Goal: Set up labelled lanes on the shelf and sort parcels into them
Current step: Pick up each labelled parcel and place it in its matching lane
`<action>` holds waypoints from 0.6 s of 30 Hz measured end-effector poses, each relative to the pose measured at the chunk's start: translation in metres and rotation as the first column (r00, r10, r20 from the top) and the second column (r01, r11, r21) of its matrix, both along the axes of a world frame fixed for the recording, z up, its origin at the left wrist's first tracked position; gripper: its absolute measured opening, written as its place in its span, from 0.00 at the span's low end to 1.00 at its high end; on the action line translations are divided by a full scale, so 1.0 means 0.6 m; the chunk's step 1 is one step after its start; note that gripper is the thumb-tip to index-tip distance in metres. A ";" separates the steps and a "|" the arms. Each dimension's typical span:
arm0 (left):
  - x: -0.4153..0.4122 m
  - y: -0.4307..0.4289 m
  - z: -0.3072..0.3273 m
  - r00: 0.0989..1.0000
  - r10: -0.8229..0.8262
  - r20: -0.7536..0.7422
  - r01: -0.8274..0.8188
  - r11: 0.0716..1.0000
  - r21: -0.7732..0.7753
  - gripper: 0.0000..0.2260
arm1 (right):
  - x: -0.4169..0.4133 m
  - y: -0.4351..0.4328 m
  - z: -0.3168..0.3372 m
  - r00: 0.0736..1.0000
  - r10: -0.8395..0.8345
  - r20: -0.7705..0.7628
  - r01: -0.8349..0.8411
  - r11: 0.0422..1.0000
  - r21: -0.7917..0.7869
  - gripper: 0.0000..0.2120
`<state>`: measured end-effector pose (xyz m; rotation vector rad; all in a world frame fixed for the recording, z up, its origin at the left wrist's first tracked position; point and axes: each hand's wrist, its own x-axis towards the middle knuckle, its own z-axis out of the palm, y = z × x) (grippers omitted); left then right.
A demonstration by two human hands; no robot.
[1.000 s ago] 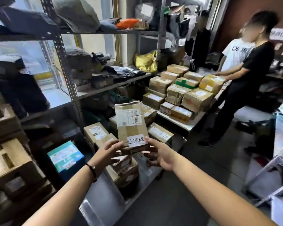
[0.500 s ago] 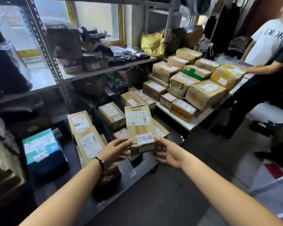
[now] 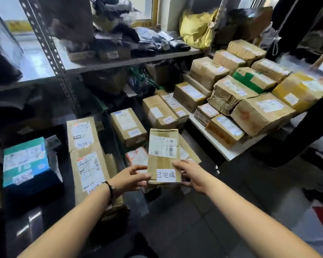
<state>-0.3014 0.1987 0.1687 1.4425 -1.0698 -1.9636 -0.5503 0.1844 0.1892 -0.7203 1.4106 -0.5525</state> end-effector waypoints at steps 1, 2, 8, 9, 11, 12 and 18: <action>0.001 -0.004 -0.010 1.000 0.001 0.002 -0.001 1.000 0.015 0.34 | 0.001 -0.012 -0.009 1.000 0.023 0.006 -0.023 1.000 0.010 0.13; 0.001 -0.004 -0.017 1.000 0.003 0.001 -0.003 1.000 0.026 0.33 | 0.001 -0.022 -0.019 0.999 0.030 0.025 -0.031 0.999 0.019 0.14; 0.015 -0.009 -0.051 0.994 -0.004 0.111 0.002 1.000 0.018 0.23 | 0.010 -0.072 -0.080 0.996 0.080 0.025 -0.082 0.992 0.093 0.20; 0.017 -0.008 -0.052 0.989 -0.017 0.149 0.018 1.000 -0.001 0.22 | 0.010 -0.076 -0.086 0.994 0.112 0.020 -0.113 0.988 0.104 0.20; 0.021 -0.003 -0.055 0.983 0.011 0.181 -0.009 1.000 -0.011 0.20 | 0.009 -0.088 -0.096 0.985 0.174 0.008 -0.173 0.979 0.109 0.18; 0.024 -0.002 -0.055 0.982 0.039 0.183 -0.038 0.999 -0.010 0.17 | 0.009 -0.094 -0.100 0.980 0.201 -0.006 -0.199 0.974 0.107 0.17; 0.037 -0.003 -0.059 0.939 0.305 0.158 -0.311 0.950 0.013 0.08 | 0.021 -0.134 -0.123 0.945 0.328 -0.013 -0.320 0.930 0.180 0.16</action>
